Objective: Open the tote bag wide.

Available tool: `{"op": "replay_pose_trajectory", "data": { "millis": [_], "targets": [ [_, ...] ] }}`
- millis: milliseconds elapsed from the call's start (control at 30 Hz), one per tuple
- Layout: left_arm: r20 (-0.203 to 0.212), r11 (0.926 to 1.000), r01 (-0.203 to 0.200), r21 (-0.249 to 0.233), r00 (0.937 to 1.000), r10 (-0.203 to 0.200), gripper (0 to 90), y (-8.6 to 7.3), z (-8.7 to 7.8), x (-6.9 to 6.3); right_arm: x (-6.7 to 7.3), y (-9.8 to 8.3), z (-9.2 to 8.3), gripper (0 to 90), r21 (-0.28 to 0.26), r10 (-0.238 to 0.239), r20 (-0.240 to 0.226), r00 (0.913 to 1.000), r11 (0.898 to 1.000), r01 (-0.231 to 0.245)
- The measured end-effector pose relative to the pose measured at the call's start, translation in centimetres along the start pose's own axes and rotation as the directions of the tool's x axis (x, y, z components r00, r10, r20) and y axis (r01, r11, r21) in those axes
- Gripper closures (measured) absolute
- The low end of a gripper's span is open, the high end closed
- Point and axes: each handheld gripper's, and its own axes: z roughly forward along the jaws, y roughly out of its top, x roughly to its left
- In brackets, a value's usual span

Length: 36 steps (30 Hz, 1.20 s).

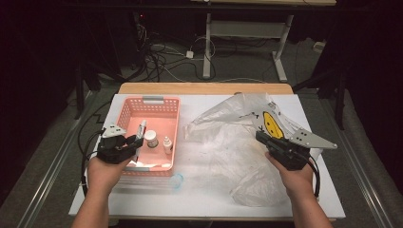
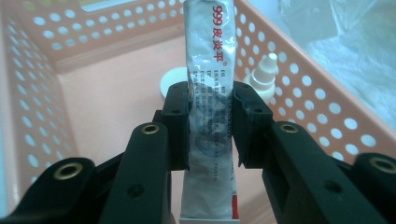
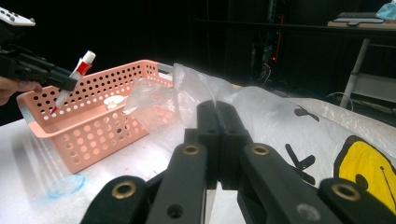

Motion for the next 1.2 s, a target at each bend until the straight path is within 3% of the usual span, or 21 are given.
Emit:
{"op": "replay_pose_trajectory", "data": {
  "millis": [233, 633, 1133, 1200],
  "targets": [
    [0.022, 0.9997, -0.002, -0.024, 0.9998, 0.002, 68.2, 0.3, -0.2, -0.9, 0.1, 0.1, 0.0, 90.0, -0.001, -0.011, -0.005, 0.9999, 1.0, 0.011],
    [0.071, 0.995, -0.055, -0.083, 0.9956, 0.061, 68.1, 1.7, -1.0, -3.8, 0.2, 0.1, -0.1, 90.0, 0.003, -0.012, -0.008, 0.9999, 1.0, 0.012],
    [0.158, 0.9891, -0.1, -0.108, 0.9806, 0.116, 68.1, 2.4, -0.8, -7.0, 0.5, 0.4, -0.3, 90.0, -0.007, -0.016, -0.011, 0.9998, 1.0, 0.016],
    [0.172, 0.9873, -0.118, -0.106, 0.9757, 0.135, 68.1, 2.4, -0.8, -7.4, 0.6, 0.5, -0.4, 90.0, -0.011, -0.019, -0.012, 0.9997, 1.0, 0.019]
  ]
}}
